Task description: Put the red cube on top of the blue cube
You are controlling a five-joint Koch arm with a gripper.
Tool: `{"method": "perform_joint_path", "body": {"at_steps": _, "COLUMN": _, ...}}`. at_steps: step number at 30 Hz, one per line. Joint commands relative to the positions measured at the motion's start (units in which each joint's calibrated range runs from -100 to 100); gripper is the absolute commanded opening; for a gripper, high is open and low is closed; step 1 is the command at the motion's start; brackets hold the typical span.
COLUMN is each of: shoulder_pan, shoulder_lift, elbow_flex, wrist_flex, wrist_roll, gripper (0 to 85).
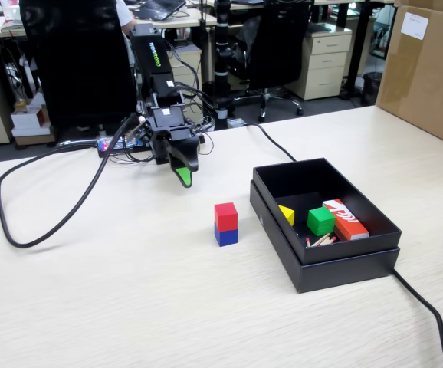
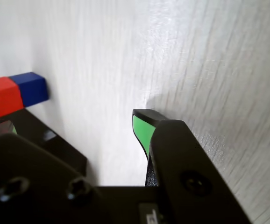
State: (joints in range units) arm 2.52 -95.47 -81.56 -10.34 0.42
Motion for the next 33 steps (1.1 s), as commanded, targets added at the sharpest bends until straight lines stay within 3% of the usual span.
{"method": "perform_joint_path", "body": {"at_steps": 1, "shoulder_pan": 0.1, "shoulder_lift": -1.3, "elbow_flex": -0.1, "wrist_flex": 6.4, "wrist_roll": 0.0, "gripper": 49.9}}
{"method": "perform_joint_path", "body": {"at_steps": 10, "shoulder_pan": 0.5, "shoulder_lift": -1.4, "elbow_flex": -14.2, "wrist_flex": 22.6, "wrist_roll": -0.6, "gripper": 49.3}}
{"method": "perform_joint_path", "body": {"at_steps": 33, "shoulder_pan": 0.4, "shoulder_lift": -0.7, "elbow_flex": -16.3, "wrist_flex": 18.5, "wrist_roll": -0.6, "gripper": 49.1}}
